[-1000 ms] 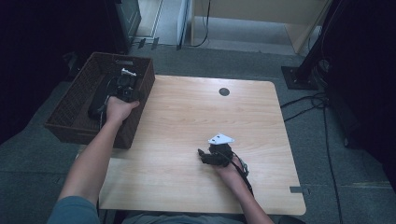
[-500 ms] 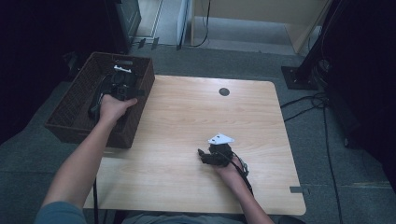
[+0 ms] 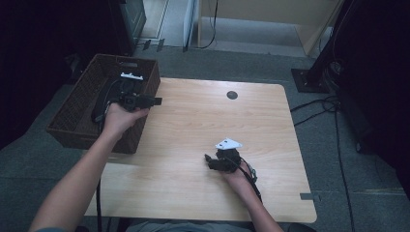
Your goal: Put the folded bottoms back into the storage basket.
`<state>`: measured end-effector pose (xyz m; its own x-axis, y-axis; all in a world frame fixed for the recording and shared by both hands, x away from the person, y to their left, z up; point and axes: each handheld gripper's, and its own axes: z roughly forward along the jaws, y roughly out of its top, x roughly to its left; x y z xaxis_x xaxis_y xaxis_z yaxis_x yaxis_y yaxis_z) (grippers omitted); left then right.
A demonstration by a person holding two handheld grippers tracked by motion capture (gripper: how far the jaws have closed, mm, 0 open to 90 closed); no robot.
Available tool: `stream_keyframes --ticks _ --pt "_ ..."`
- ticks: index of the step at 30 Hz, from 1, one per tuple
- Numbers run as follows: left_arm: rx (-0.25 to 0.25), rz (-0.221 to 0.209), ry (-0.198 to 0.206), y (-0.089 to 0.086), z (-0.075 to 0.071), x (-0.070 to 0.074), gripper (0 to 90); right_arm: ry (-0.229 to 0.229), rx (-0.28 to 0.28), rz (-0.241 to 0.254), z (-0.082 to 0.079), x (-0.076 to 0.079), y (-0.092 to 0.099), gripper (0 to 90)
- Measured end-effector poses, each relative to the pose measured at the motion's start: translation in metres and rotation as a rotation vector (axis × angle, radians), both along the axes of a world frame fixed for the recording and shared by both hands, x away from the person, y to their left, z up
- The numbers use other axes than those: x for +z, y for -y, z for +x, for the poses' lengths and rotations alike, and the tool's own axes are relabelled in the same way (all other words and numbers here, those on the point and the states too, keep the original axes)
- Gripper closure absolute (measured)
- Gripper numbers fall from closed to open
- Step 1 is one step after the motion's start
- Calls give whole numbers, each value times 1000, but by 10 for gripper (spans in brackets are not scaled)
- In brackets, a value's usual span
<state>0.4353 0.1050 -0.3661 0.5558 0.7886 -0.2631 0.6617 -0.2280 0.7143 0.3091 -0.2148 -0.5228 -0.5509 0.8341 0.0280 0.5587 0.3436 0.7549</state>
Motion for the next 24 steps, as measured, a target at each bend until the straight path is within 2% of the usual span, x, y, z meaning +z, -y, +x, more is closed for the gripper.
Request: stream_keyframes --ticks 3,6,14,15,17,19,21,24 --pt "-15 -4 7 6 -7 -5 513 -2 -1 1 0 0 0 306" --pt "-47 18 -10 15 -15 -15 508 -2 0 1 0 0 0 304" --pt "-89 10 -28 29 -27 -33 478 0 2 0 0 0 0 301" --pt "-100 8 -33 32 -31 -41 473 0 2 0 0 0 0 300" --pt "-103 11 -33 33 -33 -44 471 0 2 0 0 0 0 301" --pt "-116 17 -40 35 -39 -57 468 0 2 0 0 0 0 301" --pt "-118 19 -40 36 -41 -61 462 0 2 0 0 0 0 301" --pt "-129 26 -38 39 -48 -76 458 0 2 0 0 0 0 301"
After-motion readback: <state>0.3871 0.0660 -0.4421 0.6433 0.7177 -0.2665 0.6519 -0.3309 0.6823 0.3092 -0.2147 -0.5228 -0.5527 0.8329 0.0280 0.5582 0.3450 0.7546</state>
